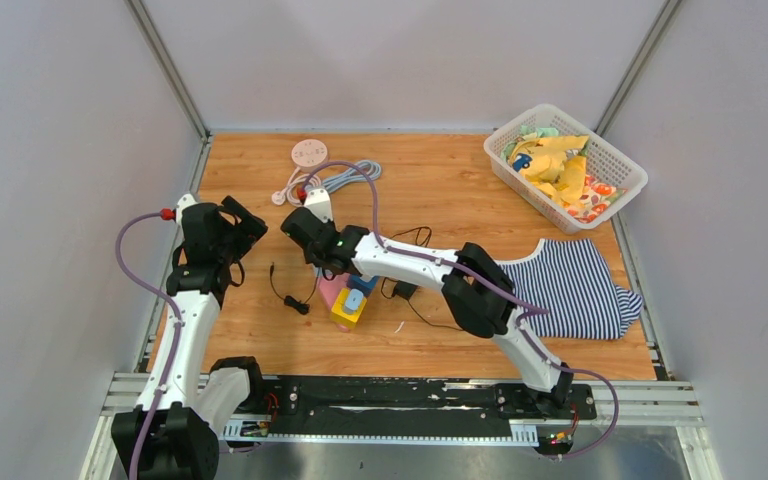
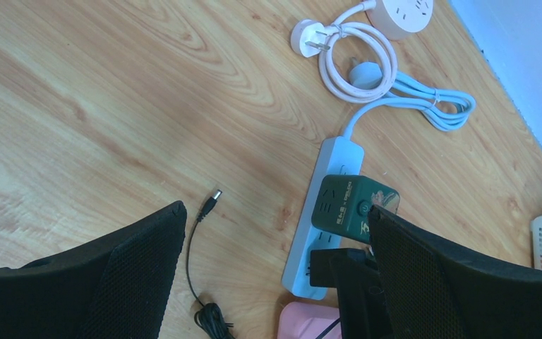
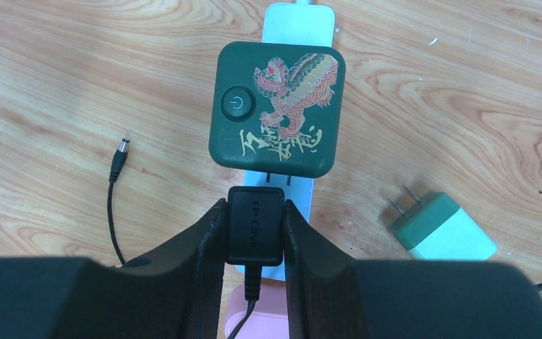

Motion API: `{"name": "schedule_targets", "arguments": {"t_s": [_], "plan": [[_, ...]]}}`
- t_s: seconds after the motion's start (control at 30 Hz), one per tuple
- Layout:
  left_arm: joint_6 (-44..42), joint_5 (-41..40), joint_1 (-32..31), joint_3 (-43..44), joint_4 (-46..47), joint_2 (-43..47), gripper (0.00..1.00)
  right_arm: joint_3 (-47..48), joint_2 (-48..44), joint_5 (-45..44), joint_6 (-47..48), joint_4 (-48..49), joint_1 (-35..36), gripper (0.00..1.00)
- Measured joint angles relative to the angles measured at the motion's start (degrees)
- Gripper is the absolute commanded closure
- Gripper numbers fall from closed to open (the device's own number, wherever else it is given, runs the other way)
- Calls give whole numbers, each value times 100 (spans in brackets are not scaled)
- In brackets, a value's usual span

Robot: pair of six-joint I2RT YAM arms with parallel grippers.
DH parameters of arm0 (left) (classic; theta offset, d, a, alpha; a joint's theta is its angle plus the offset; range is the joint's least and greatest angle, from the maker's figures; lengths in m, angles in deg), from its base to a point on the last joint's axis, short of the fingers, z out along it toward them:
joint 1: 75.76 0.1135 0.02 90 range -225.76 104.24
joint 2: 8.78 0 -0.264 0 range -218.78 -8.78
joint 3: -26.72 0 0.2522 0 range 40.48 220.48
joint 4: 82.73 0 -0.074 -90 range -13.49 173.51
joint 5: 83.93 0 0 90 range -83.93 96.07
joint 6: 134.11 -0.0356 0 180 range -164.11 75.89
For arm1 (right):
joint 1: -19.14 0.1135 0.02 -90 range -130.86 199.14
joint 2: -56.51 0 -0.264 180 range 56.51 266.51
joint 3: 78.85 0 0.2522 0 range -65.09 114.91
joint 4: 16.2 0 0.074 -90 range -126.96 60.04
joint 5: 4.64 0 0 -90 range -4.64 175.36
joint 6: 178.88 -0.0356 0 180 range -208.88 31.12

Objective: Insert the plug
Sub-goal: Insert the plug into the socket.

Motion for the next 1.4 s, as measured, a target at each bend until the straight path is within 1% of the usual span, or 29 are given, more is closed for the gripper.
{"name": "schedule_targets", "arguments": {"t_s": [0.3, 0.47, 0.67, 1.1, 1.4], "plan": [[0, 0, 0, 0, 0, 37, 0, -4, 22, -114, 20, 33, 46, 100], [0, 0, 0, 0, 2, 39, 0, -267, -76, -251, 50, 260, 101, 100], [0, 0, 0, -9, 2, 74, 0, -317, -83, -308, 212, 350, 149, 100], [85, 28, 0, -92, 4, 164, 0, -369, -122, -234, 299, 400, 129, 100], [109, 39, 0, -98, 7, 173, 0, -369, -205, -11, 247, 227, 57, 100]]}}
